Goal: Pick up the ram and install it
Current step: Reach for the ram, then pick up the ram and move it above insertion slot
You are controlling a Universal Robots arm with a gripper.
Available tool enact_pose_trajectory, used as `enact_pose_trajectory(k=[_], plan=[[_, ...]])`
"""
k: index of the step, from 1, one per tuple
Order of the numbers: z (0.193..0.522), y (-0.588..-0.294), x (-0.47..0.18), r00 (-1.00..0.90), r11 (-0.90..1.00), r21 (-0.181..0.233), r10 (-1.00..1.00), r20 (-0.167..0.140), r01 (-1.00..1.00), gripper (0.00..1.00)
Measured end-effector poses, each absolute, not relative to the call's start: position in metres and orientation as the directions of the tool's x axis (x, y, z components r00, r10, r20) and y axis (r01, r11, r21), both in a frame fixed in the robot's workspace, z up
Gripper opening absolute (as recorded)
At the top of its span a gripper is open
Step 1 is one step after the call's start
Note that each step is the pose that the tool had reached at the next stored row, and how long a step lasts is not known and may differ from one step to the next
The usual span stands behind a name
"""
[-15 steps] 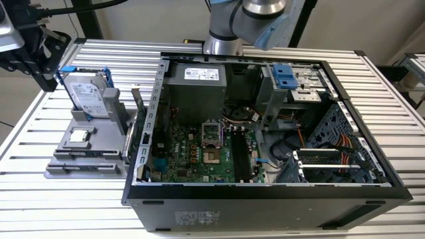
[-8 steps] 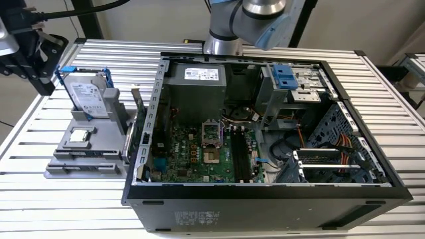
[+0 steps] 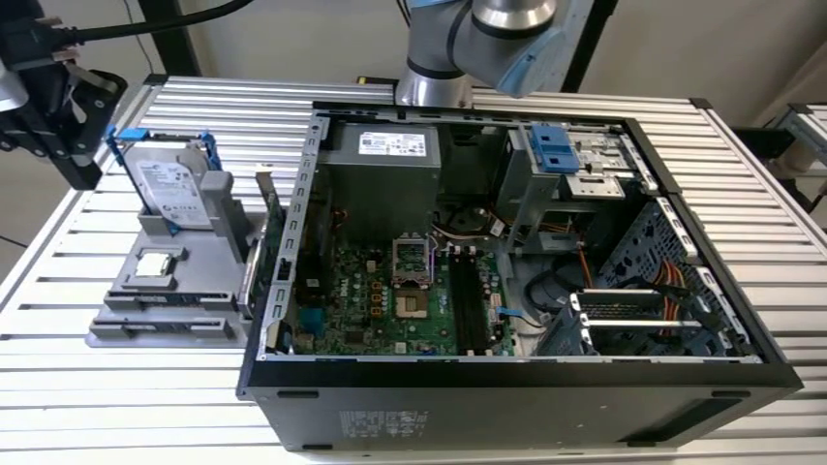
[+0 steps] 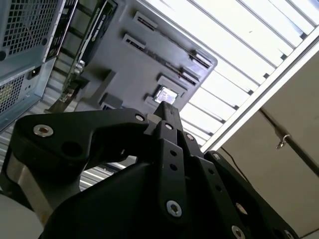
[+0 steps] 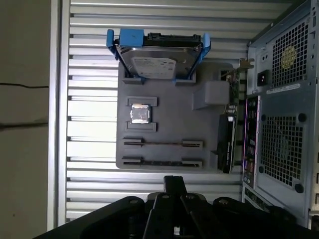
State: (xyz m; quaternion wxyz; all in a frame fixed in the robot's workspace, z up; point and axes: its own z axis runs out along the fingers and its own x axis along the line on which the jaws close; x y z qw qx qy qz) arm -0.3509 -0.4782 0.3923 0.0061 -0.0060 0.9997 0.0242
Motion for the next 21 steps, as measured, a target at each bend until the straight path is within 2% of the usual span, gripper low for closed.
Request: enact_pose_trajectory(k=[21], plan=[[0.3923,-0.4783,-0.3513,-1.000,0.999,0.048,-0.014,-0.012,-0.015,0.00]])
